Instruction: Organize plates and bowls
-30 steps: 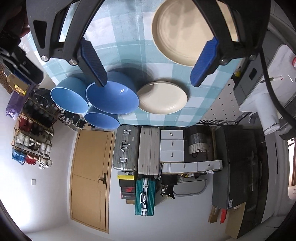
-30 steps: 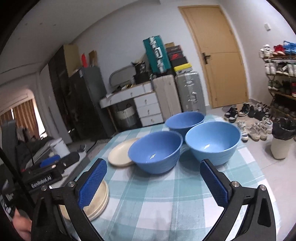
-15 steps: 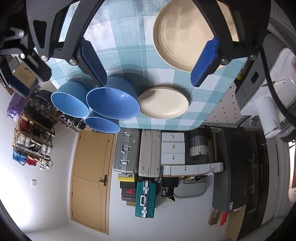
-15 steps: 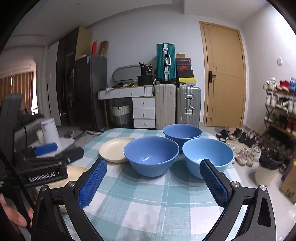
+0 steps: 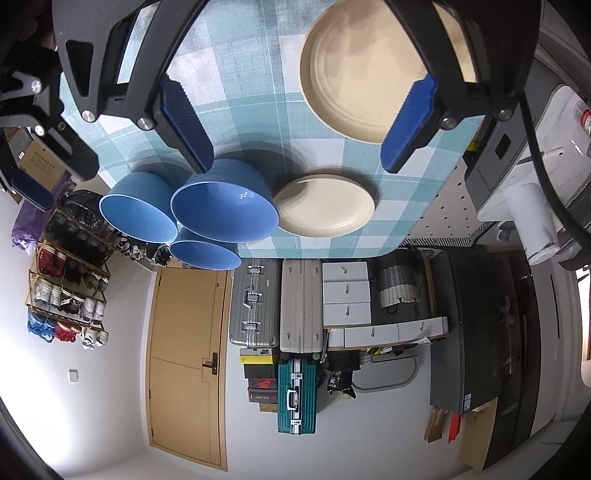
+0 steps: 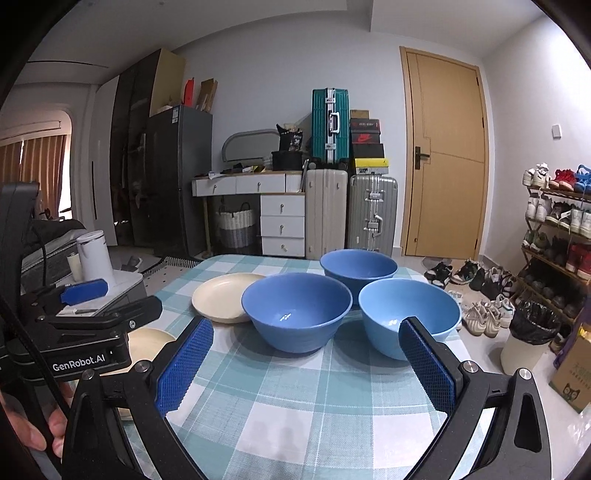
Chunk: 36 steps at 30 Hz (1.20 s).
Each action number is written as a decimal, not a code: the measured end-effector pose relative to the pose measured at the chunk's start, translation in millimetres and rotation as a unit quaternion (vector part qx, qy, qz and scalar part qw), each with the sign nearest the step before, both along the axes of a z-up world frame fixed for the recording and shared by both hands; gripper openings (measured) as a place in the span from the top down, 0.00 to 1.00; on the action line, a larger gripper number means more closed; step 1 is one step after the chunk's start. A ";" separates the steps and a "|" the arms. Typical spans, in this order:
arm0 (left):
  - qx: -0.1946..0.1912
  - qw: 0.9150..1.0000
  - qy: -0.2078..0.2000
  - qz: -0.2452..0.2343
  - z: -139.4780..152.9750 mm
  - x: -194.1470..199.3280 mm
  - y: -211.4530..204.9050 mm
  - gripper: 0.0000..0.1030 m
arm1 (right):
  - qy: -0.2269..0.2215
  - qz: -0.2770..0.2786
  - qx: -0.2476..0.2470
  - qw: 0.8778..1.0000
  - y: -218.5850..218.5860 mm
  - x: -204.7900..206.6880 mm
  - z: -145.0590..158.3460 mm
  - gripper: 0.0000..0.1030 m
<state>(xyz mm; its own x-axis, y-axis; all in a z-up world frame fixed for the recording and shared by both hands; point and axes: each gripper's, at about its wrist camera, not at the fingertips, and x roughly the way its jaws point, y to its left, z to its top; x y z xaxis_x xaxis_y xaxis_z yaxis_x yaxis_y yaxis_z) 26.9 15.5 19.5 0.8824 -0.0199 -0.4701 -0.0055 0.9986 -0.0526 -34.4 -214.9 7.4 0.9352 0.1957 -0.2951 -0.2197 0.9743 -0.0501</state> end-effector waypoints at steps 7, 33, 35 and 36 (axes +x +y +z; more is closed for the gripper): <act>-0.001 1.000 0.010 0.000 -2.7 1.3 0.6 0.10 | 0.002 -0.019 -0.005 1.000 -0.7 2.8 0.0 0.01; -0.001 0.999 0.008 0.033 3.7 11.4 15.3 0.10 | -0.033 -0.016 0.040 0.998 -14.6 -7.0 11.8 0.01; -0.022 0.999 0.016 0.047 11.1 20.5 31.0 0.10 | -0.043 -0.008 0.040 0.998 -11.8 -7.2 20.4 0.01; -0.030 0.998 0.026 0.050 13.6 26.6 37.9 0.10 | -0.044 -0.002 0.036 0.998 -8.9 -5.4 25.6 0.01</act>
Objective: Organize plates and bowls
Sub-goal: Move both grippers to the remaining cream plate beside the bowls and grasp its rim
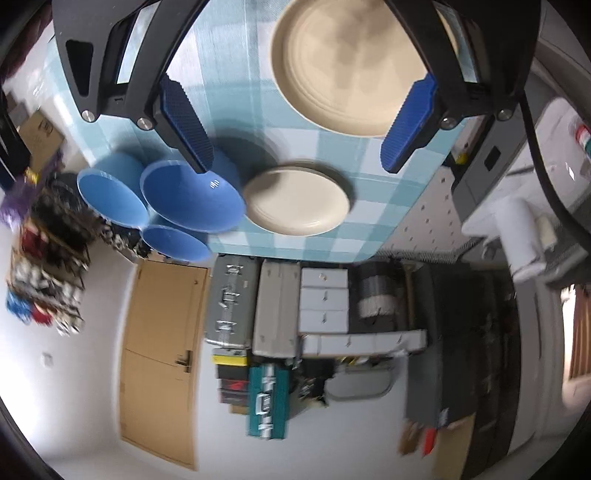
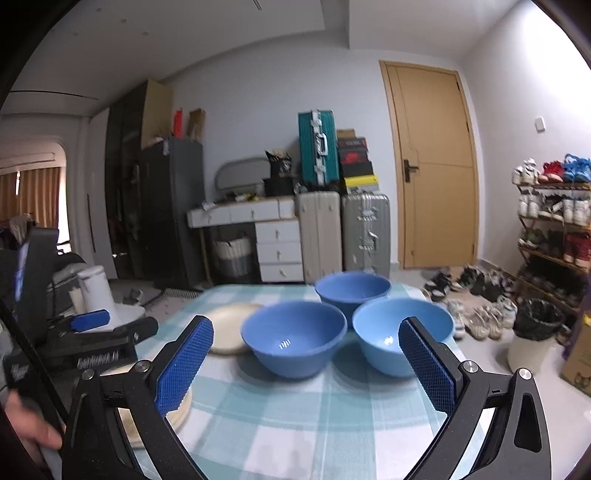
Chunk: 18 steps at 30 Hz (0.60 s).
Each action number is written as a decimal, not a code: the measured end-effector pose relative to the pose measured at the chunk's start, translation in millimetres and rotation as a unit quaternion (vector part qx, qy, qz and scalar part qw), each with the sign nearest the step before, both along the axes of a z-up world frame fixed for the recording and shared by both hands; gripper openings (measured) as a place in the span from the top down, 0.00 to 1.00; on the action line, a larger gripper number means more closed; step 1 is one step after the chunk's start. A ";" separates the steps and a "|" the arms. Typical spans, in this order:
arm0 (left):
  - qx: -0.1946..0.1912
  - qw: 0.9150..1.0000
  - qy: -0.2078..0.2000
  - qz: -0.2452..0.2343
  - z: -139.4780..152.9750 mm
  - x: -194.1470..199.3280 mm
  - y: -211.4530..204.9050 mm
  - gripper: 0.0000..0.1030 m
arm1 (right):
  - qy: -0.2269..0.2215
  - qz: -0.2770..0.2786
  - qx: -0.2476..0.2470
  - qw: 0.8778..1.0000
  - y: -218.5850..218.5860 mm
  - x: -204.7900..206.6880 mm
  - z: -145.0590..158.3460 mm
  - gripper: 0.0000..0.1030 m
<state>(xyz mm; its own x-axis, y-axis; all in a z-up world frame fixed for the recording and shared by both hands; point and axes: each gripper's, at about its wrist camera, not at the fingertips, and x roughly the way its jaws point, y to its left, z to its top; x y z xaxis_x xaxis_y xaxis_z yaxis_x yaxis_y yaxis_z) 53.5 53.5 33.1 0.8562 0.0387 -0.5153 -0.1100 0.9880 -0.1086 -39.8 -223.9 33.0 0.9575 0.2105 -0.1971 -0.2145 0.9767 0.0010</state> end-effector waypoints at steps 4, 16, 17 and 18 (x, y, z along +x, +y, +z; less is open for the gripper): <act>0.000 0.999 0.046 0.014 11.1 37.5 26.7 0.10 | 0.002 0.048 -0.023 0.999 20.5 23.4 34.6 0.01; -0.009 0.972 0.236 0.016 -37.3 186.4 82.3 0.10 | 0.168 0.146 -0.085 0.971 109.8 220.6 93.2 0.01; -0.019 0.969 0.248 0.015 -44.1 195.2 84.2 0.10 | 0.192 0.147 -0.087 0.966 115.4 239.0 89.9 0.01; -0.023 0.966 0.257 0.011 -51.4 204.8 84.4 0.10 | 0.223 0.147 -0.085 0.960 122.7 264.3 83.8 0.01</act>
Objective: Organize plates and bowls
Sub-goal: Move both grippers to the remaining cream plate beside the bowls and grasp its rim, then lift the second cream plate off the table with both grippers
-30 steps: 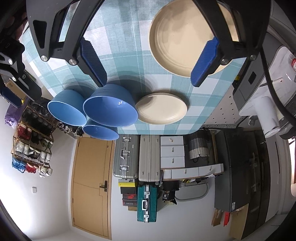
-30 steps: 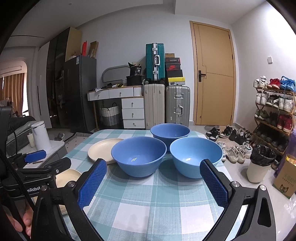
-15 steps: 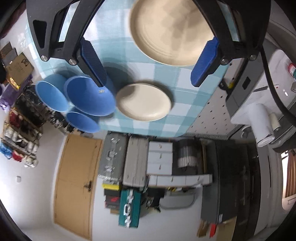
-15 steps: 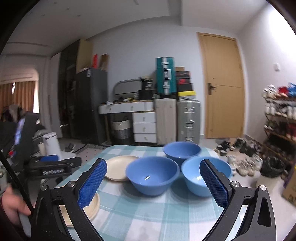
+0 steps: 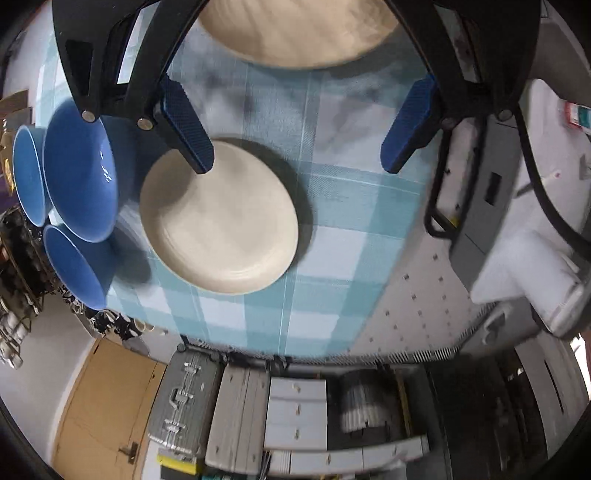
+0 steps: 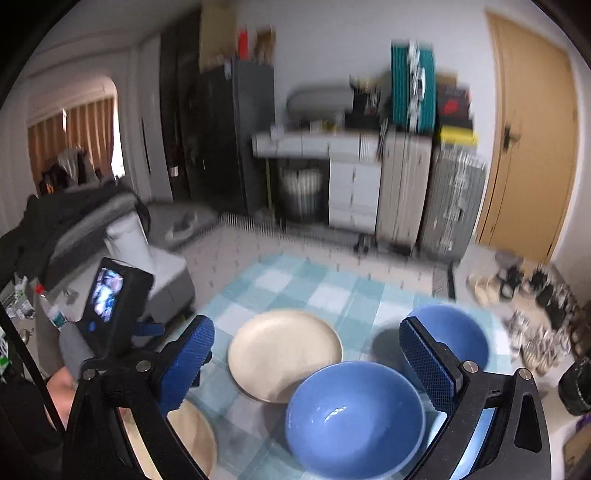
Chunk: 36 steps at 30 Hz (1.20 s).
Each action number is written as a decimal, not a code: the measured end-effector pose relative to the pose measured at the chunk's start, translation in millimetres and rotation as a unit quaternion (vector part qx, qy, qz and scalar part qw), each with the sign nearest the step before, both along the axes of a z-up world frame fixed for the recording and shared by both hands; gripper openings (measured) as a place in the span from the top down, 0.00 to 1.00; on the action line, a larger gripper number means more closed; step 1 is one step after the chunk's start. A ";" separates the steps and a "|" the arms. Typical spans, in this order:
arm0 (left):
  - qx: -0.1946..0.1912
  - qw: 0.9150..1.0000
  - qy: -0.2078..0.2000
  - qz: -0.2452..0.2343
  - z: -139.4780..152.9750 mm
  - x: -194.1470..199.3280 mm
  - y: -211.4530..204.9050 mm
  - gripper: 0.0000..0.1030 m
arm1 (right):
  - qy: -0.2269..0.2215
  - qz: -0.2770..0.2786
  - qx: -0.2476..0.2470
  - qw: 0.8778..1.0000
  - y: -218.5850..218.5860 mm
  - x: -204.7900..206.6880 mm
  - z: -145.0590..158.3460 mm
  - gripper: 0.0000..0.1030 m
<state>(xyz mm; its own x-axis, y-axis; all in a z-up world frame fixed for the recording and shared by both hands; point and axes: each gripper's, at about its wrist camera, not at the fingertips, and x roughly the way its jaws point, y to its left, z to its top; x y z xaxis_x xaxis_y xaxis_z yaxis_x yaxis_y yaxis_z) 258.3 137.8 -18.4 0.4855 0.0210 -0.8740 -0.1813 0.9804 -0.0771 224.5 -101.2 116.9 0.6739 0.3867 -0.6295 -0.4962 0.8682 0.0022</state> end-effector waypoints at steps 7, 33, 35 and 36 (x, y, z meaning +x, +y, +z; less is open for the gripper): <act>0.026 0.998 0.045 -0.027 -34.9 44.7 -4.3 0.10 | 0.187 -0.042 -0.037 0.981 22.1 124.5 -62.7 0.03; -0.092 0.993 0.068 -0.035 -71.5 79.4 19.6 0.22 | 0.334 -0.080 -0.170 0.924 45.7 216.9 -200.8 0.65; -0.092 0.993 0.063 -0.044 -71.3 79.0 17.9 0.26 | 0.338 -0.081 -0.180 0.920 44.8 216.6 -206.4 0.67; -0.086 0.994 0.058 -0.046 -70.9 78.5 17.7 0.37 | 0.339 -0.081 -0.184 0.919 44.5 216.2 -208.5 0.70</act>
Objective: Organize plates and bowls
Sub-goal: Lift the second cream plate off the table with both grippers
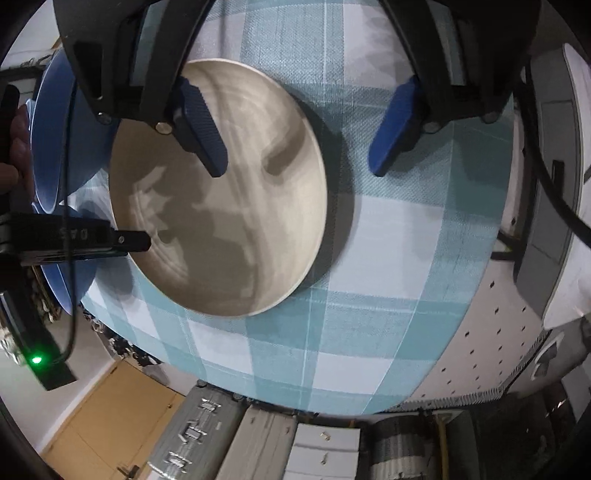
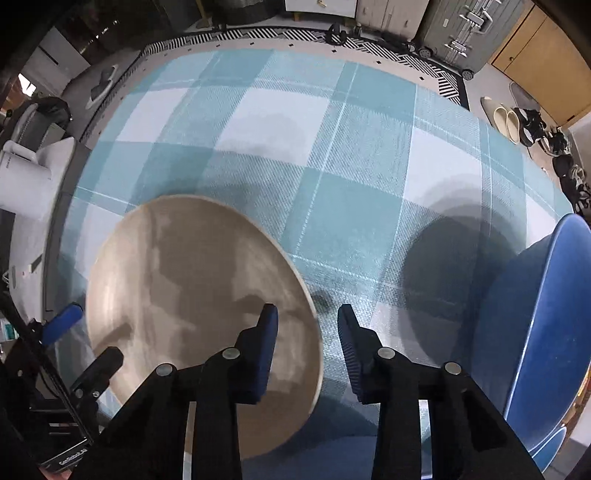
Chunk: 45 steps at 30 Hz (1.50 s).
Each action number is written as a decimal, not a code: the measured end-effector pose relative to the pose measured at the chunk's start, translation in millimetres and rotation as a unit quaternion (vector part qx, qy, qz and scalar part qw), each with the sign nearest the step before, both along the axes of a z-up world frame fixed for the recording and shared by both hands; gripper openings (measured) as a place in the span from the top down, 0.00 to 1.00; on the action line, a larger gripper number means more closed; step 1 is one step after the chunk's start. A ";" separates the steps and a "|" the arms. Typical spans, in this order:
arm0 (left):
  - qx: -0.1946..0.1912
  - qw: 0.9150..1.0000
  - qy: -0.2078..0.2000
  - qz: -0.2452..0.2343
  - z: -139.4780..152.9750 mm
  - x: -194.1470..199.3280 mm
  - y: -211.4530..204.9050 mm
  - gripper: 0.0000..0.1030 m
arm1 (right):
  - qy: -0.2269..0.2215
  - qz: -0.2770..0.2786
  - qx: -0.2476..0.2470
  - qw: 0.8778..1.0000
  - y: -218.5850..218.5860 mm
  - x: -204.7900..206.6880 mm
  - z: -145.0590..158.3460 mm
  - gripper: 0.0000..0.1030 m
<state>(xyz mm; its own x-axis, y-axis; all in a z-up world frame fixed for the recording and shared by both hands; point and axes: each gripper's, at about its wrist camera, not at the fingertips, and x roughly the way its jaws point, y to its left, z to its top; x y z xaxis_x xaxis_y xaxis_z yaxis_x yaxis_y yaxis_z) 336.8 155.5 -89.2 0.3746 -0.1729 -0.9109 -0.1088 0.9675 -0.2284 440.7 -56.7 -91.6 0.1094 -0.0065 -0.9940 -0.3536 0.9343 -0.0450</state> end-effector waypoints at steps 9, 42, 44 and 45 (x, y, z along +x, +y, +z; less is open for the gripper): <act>-0.014 1.000 0.012 0.012 -8.7 -0.4 13.5 0.64 | 0.009 -0.002 0.009 1.000 1.5 1.8 -9.8 0.80; 0.022 0.998 0.031 0.049 -11.7 -27.0 75.5 0.90 | 0.006 0.017 0.061 0.998 68.2 -42.3 -12.5 0.90; 0.036 0.998 0.033 0.049 -10.9 -30.5 77.1 0.90 | 0.009 0.021 0.059 0.998 77.0 -47.9 -14.2 0.90; 0.043 0.997 0.033 0.047 -10.8 -32.9 77.2 0.90 | 0.009 0.022 0.060 0.998 79.9 -49.2 -13.9 0.90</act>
<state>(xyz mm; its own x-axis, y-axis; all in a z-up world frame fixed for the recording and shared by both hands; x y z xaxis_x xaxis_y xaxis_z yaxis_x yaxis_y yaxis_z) 303.9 232.7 -100.0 0.3236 -0.0593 -0.9443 -0.2127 0.9679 -0.1337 391.4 23.2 -105.5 0.0887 0.1178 -0.9891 -0.3947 0.9158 0.0737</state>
